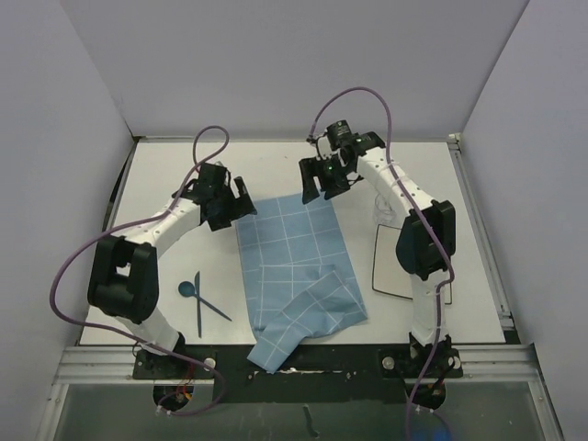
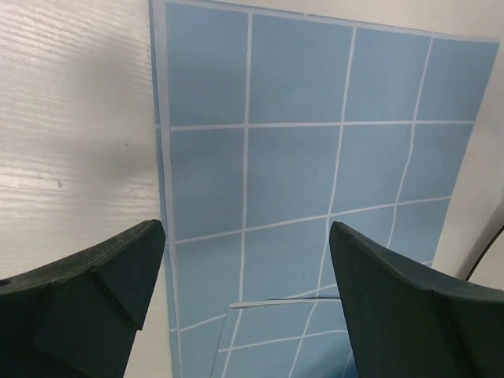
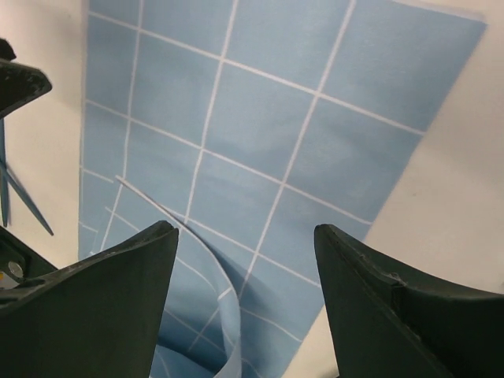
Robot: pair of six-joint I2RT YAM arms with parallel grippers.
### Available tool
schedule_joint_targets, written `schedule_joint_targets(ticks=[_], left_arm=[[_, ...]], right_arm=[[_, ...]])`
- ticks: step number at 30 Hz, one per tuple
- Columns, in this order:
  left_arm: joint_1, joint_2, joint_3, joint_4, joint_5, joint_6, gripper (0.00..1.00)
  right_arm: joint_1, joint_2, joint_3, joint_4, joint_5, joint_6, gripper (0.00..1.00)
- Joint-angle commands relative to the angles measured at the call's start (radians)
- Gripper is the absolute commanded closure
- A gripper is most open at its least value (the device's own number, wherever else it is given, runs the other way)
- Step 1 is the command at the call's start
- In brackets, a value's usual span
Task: Set the dinner table for one person
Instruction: Flatten out the napkin at the center of the board.
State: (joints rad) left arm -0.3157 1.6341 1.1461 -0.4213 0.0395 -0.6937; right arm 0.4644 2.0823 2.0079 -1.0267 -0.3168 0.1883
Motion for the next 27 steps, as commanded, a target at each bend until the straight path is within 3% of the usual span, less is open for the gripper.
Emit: schedule_joint_targets(ticks=[1,3,4,6,7,8,10,14,18,23,27], left_arm=[[0.012,0.056,0.061,0.085,0.086,0.031,0.15],[0.011,0.087,0.072,0.102,0.116,0.029,0.15],[0.01,0.106,0.081,0.104,0.128,0.027,0.16],[0.008,0.125,0.095,0.114,0.14,0.027,0.22],[0.006,0.128,0.098,0.12,0.145,0.031,0.35],[0.005,0.128,0.099,0.124,0.144,0.033,0.56],[0.007,0.125,0.109,0.12,0.148,0.044,1.0],[0.025,0.101,0.081,0.178,0.244,0.055,1.0],[0.036,0.107,-0.035,0.336,0.389,-0.036,1.0],[0.012,0.174,-0.128,0.411,0.42,-0.133,1.0],[-0.008,0.223,-0.117,0.39,0.397,-0.148,1.0]], right_arm=[[-0.078,0.041,0.06,0.046,-0.095,-0.015,0.3],[-0.101,0.073,0.071,0.061,-0.127,-0.001,0.35],[-0.107,0.086,0.075,0.069,-0.142,0.005,0.42],[-0.104,0.108,0.077,0.084,-0.145,0.016,0.68],[-0.099,0.116,0.078,0.089,-0.141,0.019,0.88],[-0.091,0.123,0.078,0.092,-0.132,0.021,0.99],[-0.078,0.128,0.071,0.099,-0.124,0.019,1.0],[-0.059,0.13,0.003,0.142,-0.165,0.031,1.0],[-0.034,0.111,-0.151,0.219,-0.196,0.048,1.0],[-0.007,0.119,-0.23,0.249,-0.201,0.053,1.0],[-0.006,0.154,-0.231,0.269,-0.204,0.059,1.0]])
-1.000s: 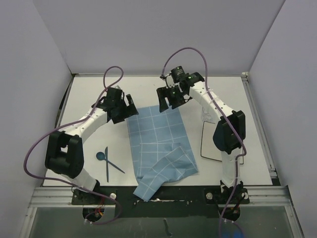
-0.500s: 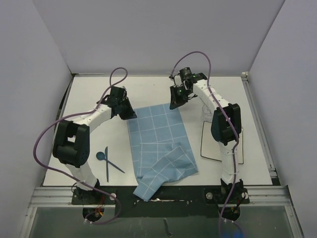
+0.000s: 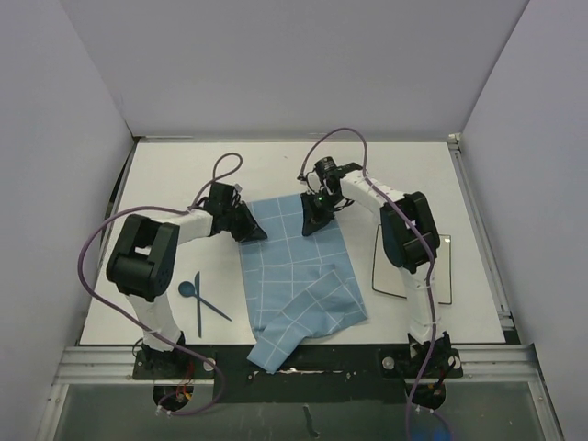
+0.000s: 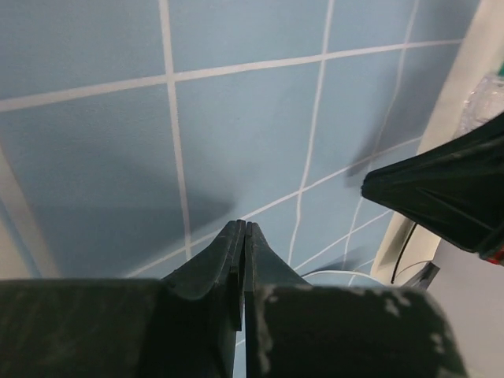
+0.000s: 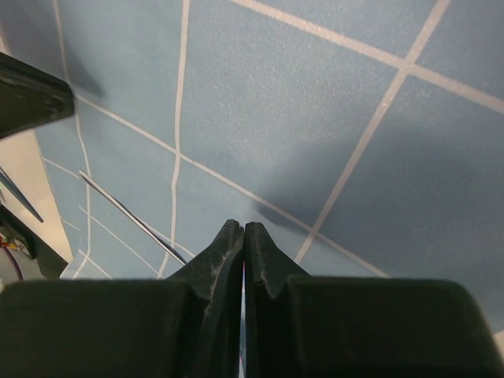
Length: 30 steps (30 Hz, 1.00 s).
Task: Set the dinner table for one person
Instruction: Flatten out the napkin at the center of the board.
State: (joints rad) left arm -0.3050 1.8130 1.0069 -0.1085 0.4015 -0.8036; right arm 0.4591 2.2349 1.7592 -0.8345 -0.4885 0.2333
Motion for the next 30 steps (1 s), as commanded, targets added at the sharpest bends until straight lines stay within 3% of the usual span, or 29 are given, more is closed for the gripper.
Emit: schedule_joint_targets(ticks=[1,11,21,27,30], left_arm=[[-0.02,0.063,0.04,0.058,0.031,-0.039,1.0],[0.023,0.34,0.277,-0.108,0.097,-0.052,1.0],[0.105,0.517,0.548,-0.269,0.145,-0.018,1.0],[0.184,0.63,0.791,-0.429,0.18,0.022,1.0],[0.189,0.614,0.826,-0.464,0.133,0.066,1.0]], right_arm=[[-0.001,0.016,0.032,0.074,-0.033,0.014,1.0],[-0.028,0.202,0.278,0.028,-0.044,0.016,1.0],[-0.104,0.378,0.587,-0.044,-0.065,0.04,1.0],[-0.17,0.405,0.644,-0.028,-0.096,0.088,1.0],[-0.175,0.365,0.631,-0.047,-0.095,0.053,1.0]])
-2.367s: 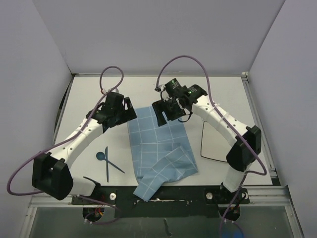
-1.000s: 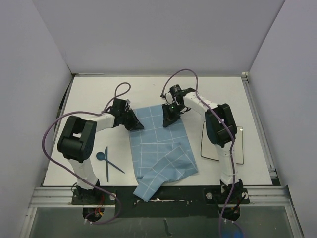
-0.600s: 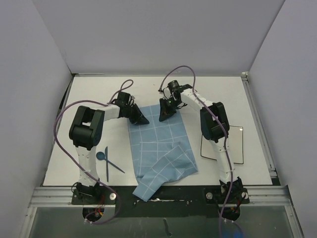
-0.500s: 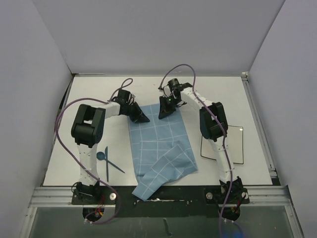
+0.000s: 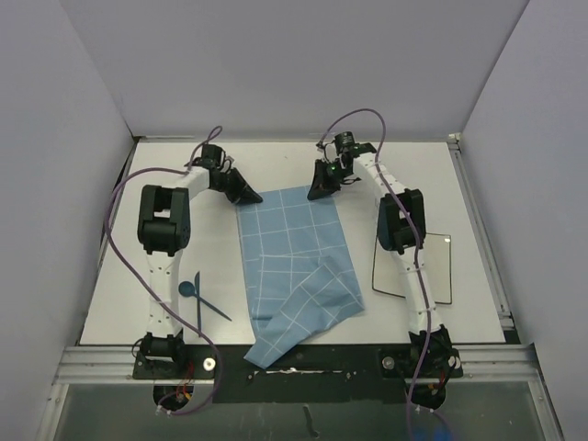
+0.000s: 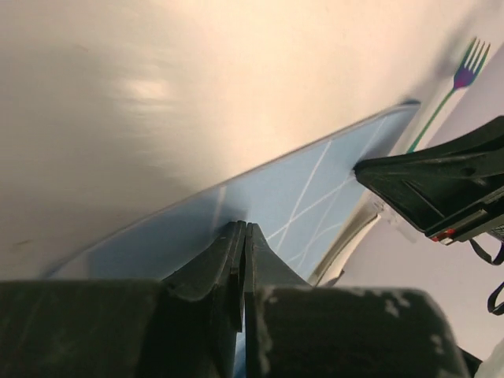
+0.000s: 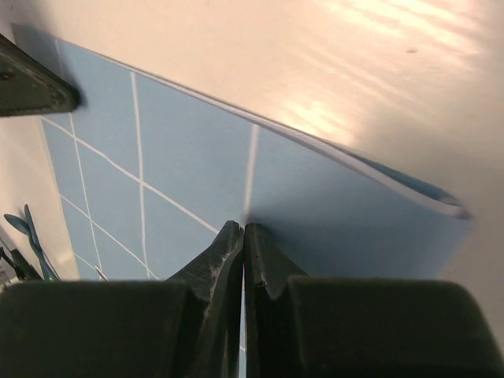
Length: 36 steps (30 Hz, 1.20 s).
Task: Set the dinner table for one person
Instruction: Flatten out the napkin at the center of the board.
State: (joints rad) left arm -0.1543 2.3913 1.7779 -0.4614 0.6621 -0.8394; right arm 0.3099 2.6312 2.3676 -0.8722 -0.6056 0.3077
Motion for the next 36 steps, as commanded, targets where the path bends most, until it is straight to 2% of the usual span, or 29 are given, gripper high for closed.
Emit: schedule_joint_targets(ticks=[1,9,12,15,17,22,28,31,36], left_arm=[[0.038,0.009,0.049,-0.105,-0.148,0.118,1.0],[0.032,-0.314,-0.129,-0.068,-0.306,0.217,1.0],[0.001,-0.42,-0.177,-0.16,-0.448,0.254,1.0],[-0.05,-0.463,-0.193,-0.308,-0.625,0.259,1.0],[-0.096,-0.474,-0.223,-0.372,-0.72,0.24,1.0],[-0.222,-0.451,-0.284,-0.411,-0.814,0.178,1.0],[-0.278,-0.394,-0.314,-0.433,-0.788,0.102,1.0],[-0.283,-0.349,-0.312,-0.43,-0.757,0.092,1.0],[-0.274,-0.236,-0.254,-0.438,-0.728,0.088,1.0]], right_arm=[[-0.025,-0.055,0.003,-0.007,0.027,-0.042,1.0],[-0.019,-0.267,-0.176,-0.004,0.086,-0.087,1.0],[-0.002,-0.339,-0.262,-0.001,0.094,-0.093,1.0],[0.036,-0.404,-0.357,0.012,0.118,-0.097,1.0],[0.067,-0.434,-0.414,0.016,0.15,-0.103,1.0],[0.133,-0.471,-0.555,0.027,0.208,-0.088,1.0],[0.159,-0.501,-0.682,0.08,0.225,-0.041,1.0],[0.157,-0.47,-0.665,0.081,0.226,-0.039,1.0],[0.154,-0.362,-0.525,0.046,0.225,-0.061,1.0]])
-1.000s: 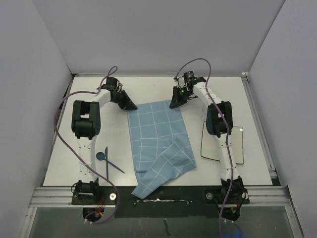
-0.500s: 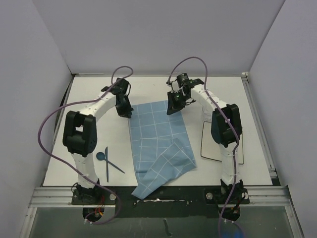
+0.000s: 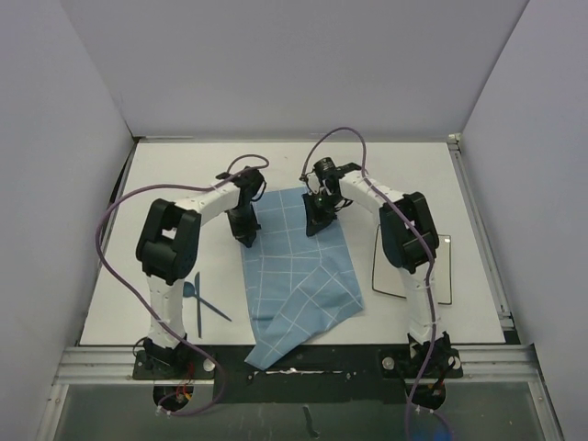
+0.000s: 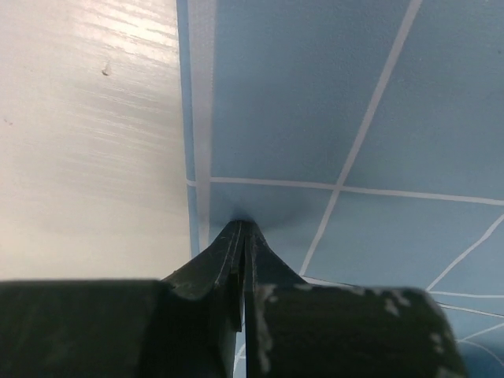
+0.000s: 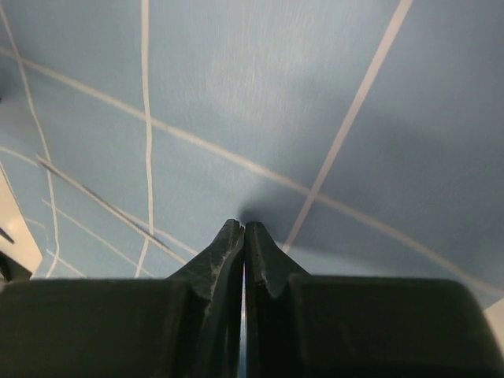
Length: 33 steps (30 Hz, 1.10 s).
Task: Set the dinner table for one person
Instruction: Flatten out the napkin at the center of the board.
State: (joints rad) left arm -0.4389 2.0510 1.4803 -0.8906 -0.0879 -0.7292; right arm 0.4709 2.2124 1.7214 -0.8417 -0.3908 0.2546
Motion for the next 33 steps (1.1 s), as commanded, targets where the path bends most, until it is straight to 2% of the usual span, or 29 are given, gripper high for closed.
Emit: schedule_joint_targets(ticks=[1,10,15,21,29,31,33], left_arm=[[0.015,0.128,0.053,-0.003,0.033,-0.022,1.0],[0.064,0.289,0.194,0.025,0.108,-0.002,1.0],[0.114,0.346,0.351,-0.019,0.115,0.028,1.0],[0.169,0.462,0.626,-0.137,0.119,0.068,1.0],[0.232,0.594,0.988,-0.284,0.125,0.105,1.0],[0.238,0.606,1.042,-0.316,0.118,0.115,1.0],[0.233,0.577,1.024,-0.323,0.105,0.127,1.0]], right_arm=[[-0.006,0.083,0.15,0.008,0.012,-0.012,1.0],[-0.035,0.218,0.316,-0.023,-0.007,-0.029,1.0],[-0.072,0.286,0.427,-0.049,-0.019,-0.03,1.0],[-0.118,0.366,0.578,-0.077,-0.039,-0.016,1.0],[-0.173,0.351,0.598,-0.077,-0.055,-0.009,1.0],[-0.182,0.333,0.597,-0.078,-0.069,-0.007,1.0],[-0.183,0.298,0.58,-0.076,-0.085,-0.006,1.0]])
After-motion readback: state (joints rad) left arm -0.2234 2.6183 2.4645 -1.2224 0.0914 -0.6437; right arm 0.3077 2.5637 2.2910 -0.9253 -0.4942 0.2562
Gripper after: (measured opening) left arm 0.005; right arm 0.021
